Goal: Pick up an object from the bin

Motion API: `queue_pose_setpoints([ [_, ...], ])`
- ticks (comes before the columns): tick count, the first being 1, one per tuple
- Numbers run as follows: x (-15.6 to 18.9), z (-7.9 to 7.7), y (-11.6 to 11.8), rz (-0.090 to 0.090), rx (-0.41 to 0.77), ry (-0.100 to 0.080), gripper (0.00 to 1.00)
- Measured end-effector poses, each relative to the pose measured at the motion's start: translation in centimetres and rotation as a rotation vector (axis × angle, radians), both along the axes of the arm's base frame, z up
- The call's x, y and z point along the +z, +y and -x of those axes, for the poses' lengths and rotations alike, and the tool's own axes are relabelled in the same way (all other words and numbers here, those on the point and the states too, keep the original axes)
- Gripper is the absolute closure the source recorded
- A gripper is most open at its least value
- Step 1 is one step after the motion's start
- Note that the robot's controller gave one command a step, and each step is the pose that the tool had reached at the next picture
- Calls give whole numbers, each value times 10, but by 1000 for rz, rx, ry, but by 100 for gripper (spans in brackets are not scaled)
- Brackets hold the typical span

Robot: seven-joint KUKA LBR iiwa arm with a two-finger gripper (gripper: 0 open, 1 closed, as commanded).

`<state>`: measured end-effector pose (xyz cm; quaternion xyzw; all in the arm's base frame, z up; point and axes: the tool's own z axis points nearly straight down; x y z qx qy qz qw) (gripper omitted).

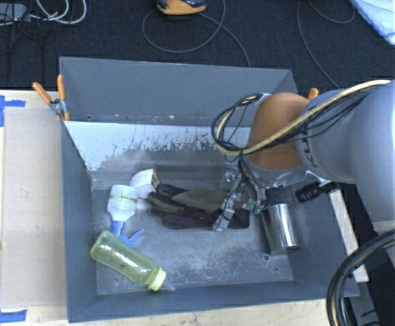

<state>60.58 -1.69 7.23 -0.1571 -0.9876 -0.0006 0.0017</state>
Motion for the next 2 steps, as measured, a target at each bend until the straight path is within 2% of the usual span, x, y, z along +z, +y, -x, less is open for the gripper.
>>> queue_pose_setpoints([
  [1, -3, 2, 8, 2, 35, 1, 100],
  [2, -3, 2, 8, 2, 35, 1, 100],
])
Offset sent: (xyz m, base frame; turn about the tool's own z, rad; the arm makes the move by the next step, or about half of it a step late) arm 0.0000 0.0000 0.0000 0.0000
